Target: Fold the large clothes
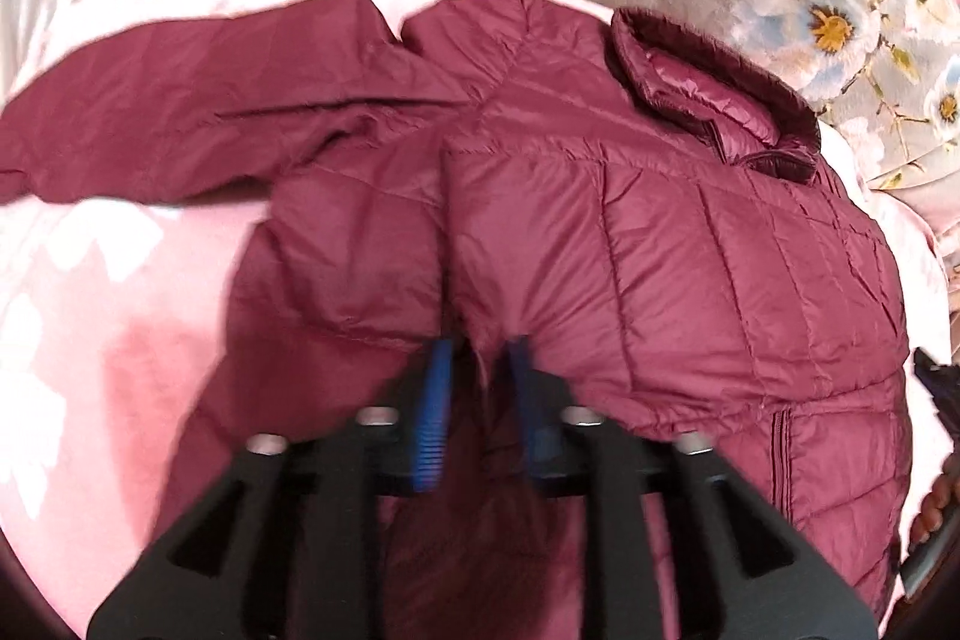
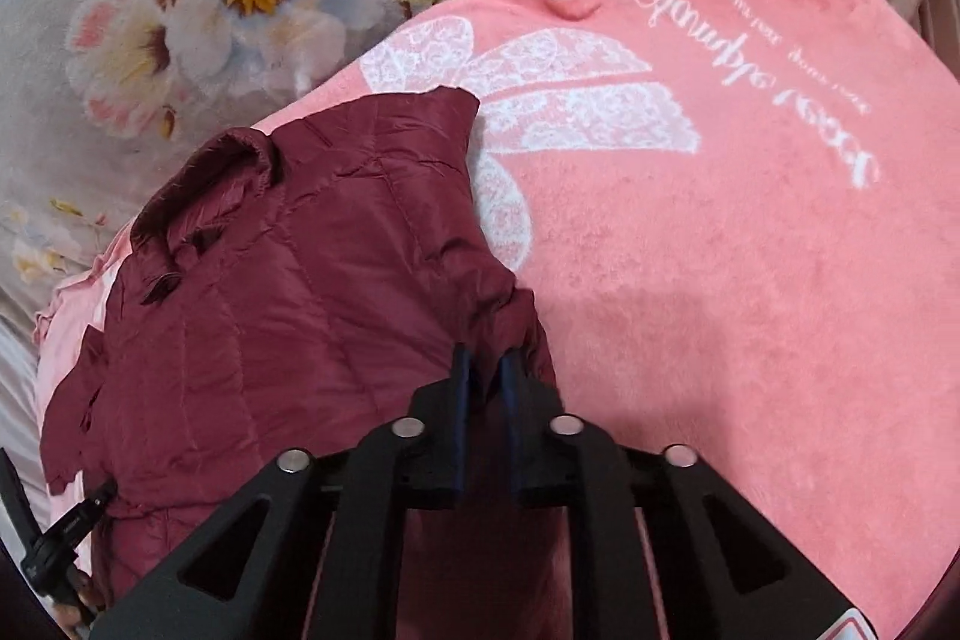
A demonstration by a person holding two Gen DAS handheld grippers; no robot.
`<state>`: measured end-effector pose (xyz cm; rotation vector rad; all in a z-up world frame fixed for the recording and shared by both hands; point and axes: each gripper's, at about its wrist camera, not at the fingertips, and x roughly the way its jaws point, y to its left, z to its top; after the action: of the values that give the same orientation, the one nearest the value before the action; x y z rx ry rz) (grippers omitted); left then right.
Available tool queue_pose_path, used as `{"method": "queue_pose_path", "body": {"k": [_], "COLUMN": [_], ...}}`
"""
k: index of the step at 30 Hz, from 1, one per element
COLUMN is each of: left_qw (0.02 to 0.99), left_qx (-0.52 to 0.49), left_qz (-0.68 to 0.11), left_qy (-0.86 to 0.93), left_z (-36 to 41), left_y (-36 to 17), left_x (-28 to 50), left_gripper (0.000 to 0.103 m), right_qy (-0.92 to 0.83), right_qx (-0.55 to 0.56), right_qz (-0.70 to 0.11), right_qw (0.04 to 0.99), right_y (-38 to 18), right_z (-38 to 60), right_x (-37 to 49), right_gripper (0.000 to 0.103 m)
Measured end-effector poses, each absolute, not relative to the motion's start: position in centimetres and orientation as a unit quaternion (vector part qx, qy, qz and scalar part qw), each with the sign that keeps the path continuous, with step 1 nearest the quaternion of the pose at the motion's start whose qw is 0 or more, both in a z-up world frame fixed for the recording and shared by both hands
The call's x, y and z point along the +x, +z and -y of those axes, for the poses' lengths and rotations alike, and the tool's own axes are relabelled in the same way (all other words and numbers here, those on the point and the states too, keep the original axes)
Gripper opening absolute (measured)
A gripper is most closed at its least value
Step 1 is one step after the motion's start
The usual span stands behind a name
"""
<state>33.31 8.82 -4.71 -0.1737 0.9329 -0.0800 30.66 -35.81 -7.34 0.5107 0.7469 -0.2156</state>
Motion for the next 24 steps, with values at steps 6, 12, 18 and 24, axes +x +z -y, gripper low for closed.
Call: {"method": "queue_pose_path", "body": {"k": [6,12,18,24], "left_qw": [0.919,0.915,0.891,0.891], "left_qx": [-0.057,-0.042,-0.032,-0.028], "left_qz": [-0.39,-0.398,-0.451,-0.453], "left_qy": [-0.019,-0.045,-0.024,-0.019], "left_z": [-8.5,-4.4,-3.3,-3.6], "left_y": [0.0,0.7,-3.8,-5.6], "left_x": [30.7,32.0,33.7,33.4], "left_gripper": [0.046,0.045,0.045,0.047], "right_qy": [-0.043,0.038,0.034,0.029], "right_qx": [0.186,0.089,0.057,0.053], "right_qz": [-0.312,-0.344,-0.393,-0.409], "right_qw": [0.931,0.934,0.917,0.911], "right_y": [-2.3,-3.2,-7.5,-9.6], "right_z": [29.7,18.4,13.8,13.1], "right_x": [27.9,30.9,33.5,34.0], "right_gripper": [0.024,0.003,0.0,0.0]}}
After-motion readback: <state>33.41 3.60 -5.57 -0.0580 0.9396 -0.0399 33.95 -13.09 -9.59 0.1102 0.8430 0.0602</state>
